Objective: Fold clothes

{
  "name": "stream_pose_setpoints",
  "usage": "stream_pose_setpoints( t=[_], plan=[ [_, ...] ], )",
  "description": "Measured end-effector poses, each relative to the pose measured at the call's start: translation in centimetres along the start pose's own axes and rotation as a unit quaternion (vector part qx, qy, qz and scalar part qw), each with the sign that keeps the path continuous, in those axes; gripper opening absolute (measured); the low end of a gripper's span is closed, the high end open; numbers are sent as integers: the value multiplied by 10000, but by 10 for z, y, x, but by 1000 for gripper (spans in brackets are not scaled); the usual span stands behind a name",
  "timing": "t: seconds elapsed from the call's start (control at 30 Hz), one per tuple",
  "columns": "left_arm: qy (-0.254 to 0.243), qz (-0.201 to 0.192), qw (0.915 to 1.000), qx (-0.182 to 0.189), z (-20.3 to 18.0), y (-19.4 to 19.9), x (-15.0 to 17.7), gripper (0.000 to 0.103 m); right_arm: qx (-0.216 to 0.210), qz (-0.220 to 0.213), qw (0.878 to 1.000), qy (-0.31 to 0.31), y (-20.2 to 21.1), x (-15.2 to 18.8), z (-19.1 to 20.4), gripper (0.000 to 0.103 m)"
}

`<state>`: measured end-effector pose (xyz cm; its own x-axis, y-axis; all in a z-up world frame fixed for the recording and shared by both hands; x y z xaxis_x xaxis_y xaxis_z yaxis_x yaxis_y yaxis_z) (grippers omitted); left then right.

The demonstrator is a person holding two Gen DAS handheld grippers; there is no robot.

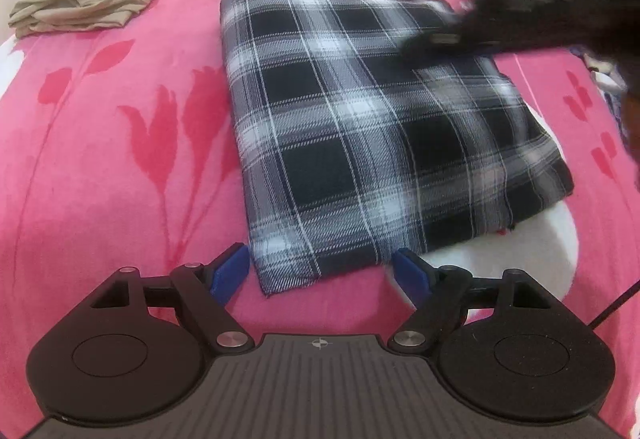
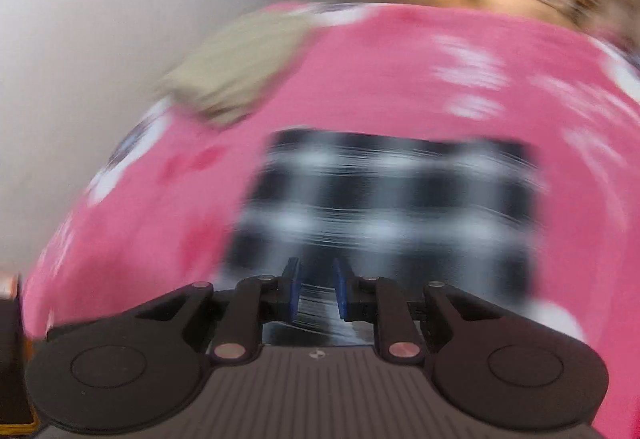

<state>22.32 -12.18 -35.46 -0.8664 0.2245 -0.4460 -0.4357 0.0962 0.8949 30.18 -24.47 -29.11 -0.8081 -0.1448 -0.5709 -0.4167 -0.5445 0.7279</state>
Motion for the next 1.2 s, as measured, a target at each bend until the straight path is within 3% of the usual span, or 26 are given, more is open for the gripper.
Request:
stream_pose_setpoints(
  t=[0.07,0.2,0.43,0.63,0.8,0.93,1.0,1.1,1.2],
  plan=[
    [-59,-41,10000,-22,-2,0,3,80,70,191,9989,417,-26,-7,6,19],
    [-141,-89,9999,-11,-3,0,6,82,430,149,9982,390,-67,-31,-14,15],
    [-73,-68,9998,160,0,1,6,83,325,93,9972,672,-70,-60,5,16],
    [-284,-88,9992,278,0,2,7,83,266,-298,9987,-313,-100,-81,-24,16],
    [-332,-17,9971,689,9,19,11,79,357,-791,9939,-682,-53,-86,-34,20],
    [-61,-131,9941,1073,31,43,6,79,15,-769,9966,-293,0,-62,-24,21],
    [-94,-271,9946,999,40,48,-2,79,-37,-694,9973,-222,20,-40,-21,21],
    [-54,-505,9961,725,50,41,-26,79,-46,-507,9968,-610,26,3,-26,23],
    [40,-739,9959,522,45,34,-54,78,260,-272,9949,-941,19,45,-31,24]
  ],
)
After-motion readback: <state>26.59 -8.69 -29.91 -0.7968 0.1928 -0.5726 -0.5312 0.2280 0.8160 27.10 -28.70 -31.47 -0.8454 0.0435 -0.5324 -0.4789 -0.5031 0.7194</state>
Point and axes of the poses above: each gripper's, at about its wrist camera, not at the fingertips, and y roughly against the way its jaws point, z to its left, x to its underside, the point moved 8 cm from there along -y, roughly the way its jaws point, and after that the axes turned 8 degrees about -x, right-handed, at the moved point
